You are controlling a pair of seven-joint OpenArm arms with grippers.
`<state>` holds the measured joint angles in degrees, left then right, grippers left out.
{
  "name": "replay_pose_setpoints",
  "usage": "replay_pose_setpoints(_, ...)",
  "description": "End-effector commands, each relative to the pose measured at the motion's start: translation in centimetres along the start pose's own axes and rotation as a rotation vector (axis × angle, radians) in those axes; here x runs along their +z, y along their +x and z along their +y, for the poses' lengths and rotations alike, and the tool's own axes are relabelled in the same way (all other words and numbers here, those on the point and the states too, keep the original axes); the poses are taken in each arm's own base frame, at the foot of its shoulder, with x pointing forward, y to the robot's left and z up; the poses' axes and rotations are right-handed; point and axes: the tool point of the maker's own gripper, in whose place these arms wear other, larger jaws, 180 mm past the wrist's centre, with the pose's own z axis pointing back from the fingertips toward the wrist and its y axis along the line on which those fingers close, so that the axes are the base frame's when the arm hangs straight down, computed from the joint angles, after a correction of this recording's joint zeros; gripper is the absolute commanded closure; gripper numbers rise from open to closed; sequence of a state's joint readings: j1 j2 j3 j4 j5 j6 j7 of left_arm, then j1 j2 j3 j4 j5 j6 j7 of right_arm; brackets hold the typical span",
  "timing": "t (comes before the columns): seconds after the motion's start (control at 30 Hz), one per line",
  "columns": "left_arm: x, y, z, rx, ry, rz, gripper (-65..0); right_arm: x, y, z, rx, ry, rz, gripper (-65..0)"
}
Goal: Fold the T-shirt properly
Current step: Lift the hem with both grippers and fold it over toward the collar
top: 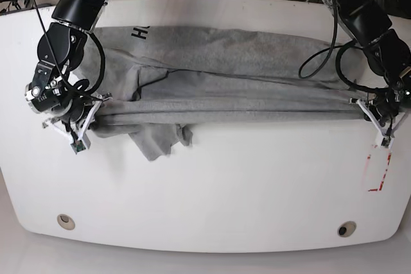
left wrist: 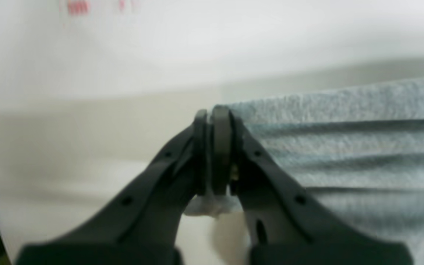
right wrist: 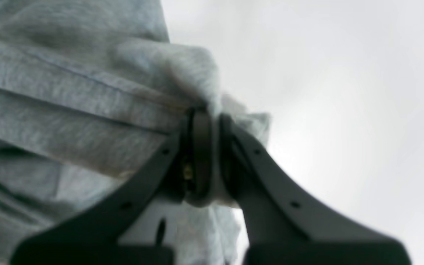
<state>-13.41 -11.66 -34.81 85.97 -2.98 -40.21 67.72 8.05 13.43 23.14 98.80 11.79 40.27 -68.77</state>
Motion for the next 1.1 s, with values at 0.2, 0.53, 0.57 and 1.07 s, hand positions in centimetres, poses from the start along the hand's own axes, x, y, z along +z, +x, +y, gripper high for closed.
replay_pose_setpoints(0.2,3.0,-2.5,-0.8,-0.064,0.084,0.011,0.0,2.4,-2.6,-0.8,-0.074,-0.079,0.024,0.0)
replay_pose_setpoints(0.53,3.6,-8.3,-1.9,-0.103,0.079,0.128,0.0,2.5,-7.7,1.1,-0.168,-0.055,0.134,-9.2)
replay_pose_setpoints(0.57,3.6,-8.6,-2.0,-0.104,0.078,0.136,0.0,2.5,-7.9,1.2,-0.170,-0.051,0.138,-10.0)
replay_pose_setpoints(1.07,3.5,-8.8,-2.5,-0.196,0.067,0.171,-35.6,4.2,-8.7,1.1,-0.246,-0.100,0.096,-42.5)
